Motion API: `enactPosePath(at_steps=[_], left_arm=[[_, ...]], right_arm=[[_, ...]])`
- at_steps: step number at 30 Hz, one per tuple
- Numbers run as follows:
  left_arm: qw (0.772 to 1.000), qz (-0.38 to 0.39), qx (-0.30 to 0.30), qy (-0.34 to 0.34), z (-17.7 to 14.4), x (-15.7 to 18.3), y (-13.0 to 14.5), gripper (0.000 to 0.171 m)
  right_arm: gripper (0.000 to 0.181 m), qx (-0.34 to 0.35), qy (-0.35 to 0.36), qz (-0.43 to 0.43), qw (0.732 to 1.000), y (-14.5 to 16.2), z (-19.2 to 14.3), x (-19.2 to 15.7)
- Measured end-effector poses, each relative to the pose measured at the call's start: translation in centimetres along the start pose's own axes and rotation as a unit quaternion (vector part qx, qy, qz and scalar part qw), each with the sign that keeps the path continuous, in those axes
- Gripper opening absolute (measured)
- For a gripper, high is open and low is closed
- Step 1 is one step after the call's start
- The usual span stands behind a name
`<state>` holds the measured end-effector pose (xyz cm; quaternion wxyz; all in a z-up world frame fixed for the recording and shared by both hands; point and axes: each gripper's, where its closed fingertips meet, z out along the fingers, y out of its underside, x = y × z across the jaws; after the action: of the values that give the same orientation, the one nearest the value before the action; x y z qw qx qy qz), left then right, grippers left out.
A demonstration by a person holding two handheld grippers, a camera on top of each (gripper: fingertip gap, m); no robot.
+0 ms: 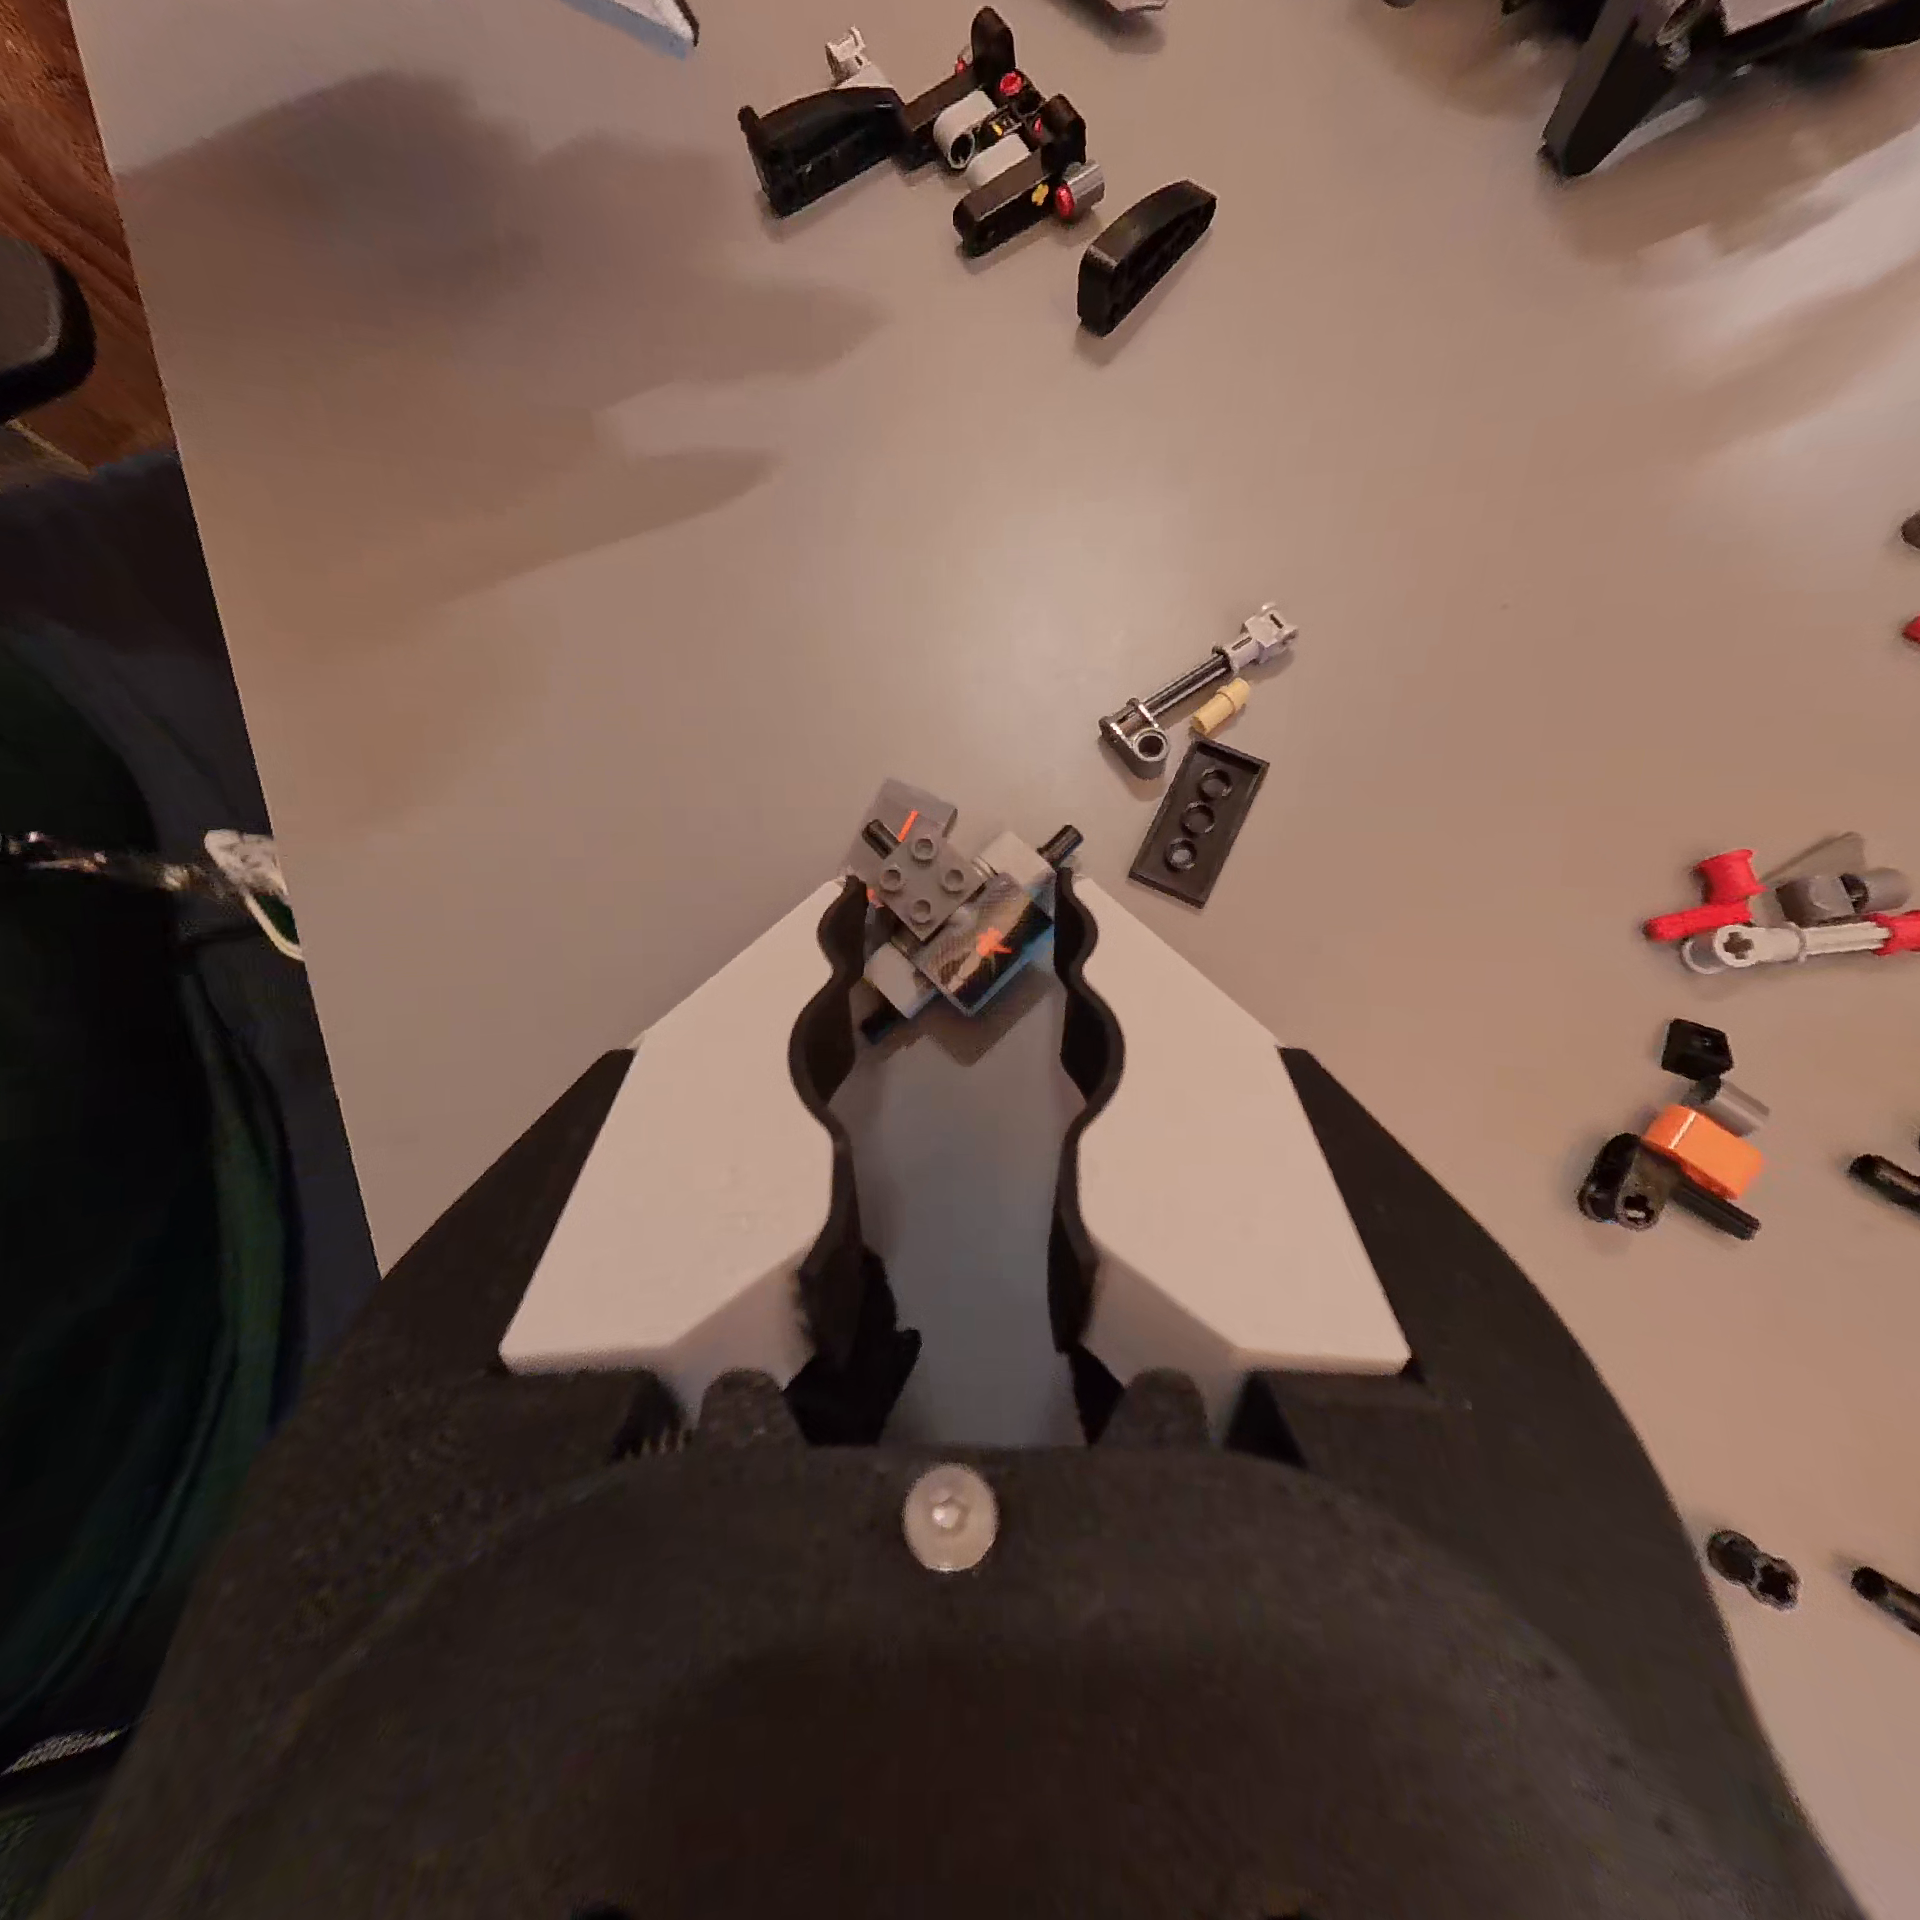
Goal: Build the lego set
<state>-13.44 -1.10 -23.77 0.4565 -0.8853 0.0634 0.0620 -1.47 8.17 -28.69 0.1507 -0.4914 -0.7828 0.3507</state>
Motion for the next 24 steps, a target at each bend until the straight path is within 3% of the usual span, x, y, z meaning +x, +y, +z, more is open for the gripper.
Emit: enactPosePath(at_steps=[9, 17, 24], left_arm=[[1.000, 0.011, 0.004, 0.007, 0.6, -0.7, -0.5, 0.044], [1.000, 0.010, 0.005, 0.011, 1.1, -1.2, -0.3, 0.044], [1.000, 0.015, 0.012, 0.004, 0.7, -1.9, -0.4, 0.045]], right_arm=[[0.024, 0.018, -0.009, 0.003, 1.000, -1.1, -0.3, -0.5], [0.049, 0.034, 0.005, -0.022, 0.999, -4.3, -1.3, -0.1], [0.055, 0.032, -0.026, -0.101, 0.994, -8.3, 1.9, 0.7]])
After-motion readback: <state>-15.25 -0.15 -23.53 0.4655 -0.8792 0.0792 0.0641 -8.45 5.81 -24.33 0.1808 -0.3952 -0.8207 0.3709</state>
